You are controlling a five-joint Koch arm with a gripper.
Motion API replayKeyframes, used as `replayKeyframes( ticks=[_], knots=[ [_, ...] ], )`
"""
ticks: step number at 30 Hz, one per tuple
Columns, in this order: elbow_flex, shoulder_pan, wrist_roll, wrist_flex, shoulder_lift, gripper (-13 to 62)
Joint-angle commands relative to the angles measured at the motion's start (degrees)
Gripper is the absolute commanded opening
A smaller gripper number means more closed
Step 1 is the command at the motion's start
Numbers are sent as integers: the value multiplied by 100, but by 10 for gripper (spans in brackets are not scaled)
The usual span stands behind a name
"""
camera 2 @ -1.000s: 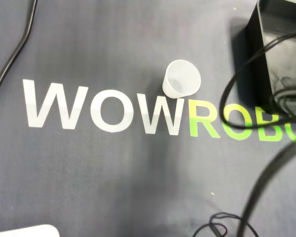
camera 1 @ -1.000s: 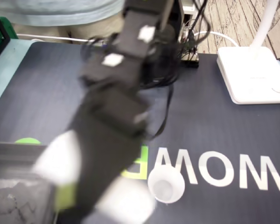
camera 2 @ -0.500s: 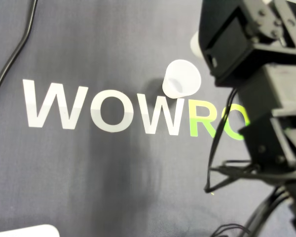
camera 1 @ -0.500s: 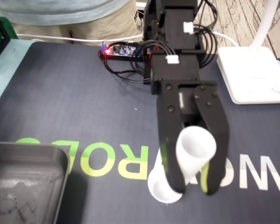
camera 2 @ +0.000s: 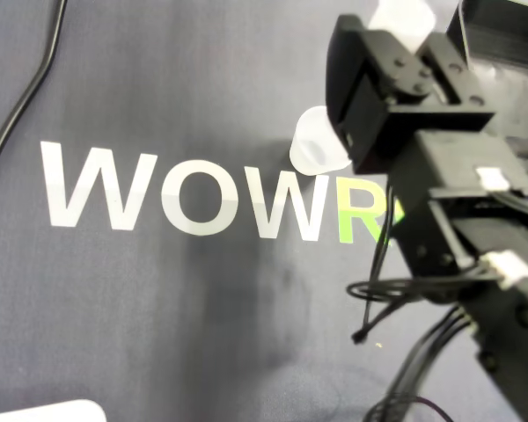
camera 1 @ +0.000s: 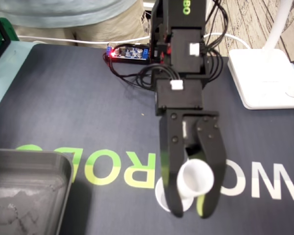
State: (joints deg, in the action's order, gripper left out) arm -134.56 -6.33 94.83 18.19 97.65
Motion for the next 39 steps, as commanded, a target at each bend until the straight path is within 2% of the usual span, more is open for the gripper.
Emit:
replayKeyframes(
  ticks=[1, 26, 29, 39],
  knots=[
    [105, 26, 53, 633, -44, 20],
    [-264, -88, -264, 1556, -932, 25],
    [-325, -114, -290, 1556, -958, 98],
    [-545, -105, -308, 1775, -949, 221]
  ],
)
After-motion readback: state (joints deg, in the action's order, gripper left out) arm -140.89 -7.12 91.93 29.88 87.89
